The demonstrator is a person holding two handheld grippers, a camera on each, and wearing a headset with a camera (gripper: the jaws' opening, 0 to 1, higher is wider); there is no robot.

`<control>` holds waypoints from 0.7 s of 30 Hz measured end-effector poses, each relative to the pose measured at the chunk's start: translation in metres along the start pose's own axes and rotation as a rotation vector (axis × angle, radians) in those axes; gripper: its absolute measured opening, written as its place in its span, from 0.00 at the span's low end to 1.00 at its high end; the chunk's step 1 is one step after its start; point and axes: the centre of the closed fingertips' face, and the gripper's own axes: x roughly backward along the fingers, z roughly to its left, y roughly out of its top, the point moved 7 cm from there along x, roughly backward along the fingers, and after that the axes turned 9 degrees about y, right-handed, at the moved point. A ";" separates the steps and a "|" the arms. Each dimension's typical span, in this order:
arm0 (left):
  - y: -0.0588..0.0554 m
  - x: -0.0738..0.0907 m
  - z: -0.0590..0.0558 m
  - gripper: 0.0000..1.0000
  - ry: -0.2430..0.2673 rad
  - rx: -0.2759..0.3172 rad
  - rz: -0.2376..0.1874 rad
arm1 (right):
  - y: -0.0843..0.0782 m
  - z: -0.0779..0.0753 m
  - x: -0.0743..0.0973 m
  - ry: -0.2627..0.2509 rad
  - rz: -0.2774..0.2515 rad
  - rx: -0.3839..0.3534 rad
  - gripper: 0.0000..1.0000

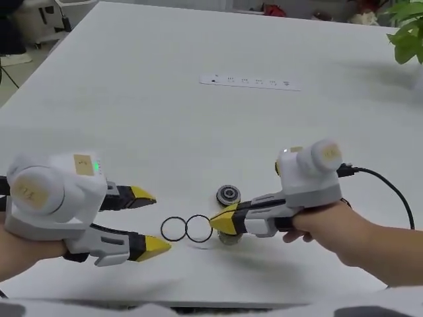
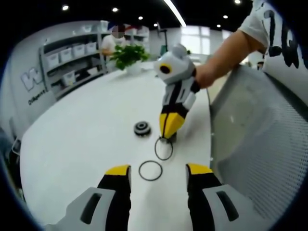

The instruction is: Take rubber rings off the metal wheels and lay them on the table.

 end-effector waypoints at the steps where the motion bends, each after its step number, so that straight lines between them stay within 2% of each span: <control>1: 0.000 0.000 0.000 0.46 0.000 0.001 0.000 | 0.000 0.000 0.000 -0.002 0.002 0.000 0.00; 21: -0.002 -0.001 -0.002 0.46 -0.005 0.003 0.008 | -0.006 -0.004 -0.004 -0.033 0.035 0.005 0.00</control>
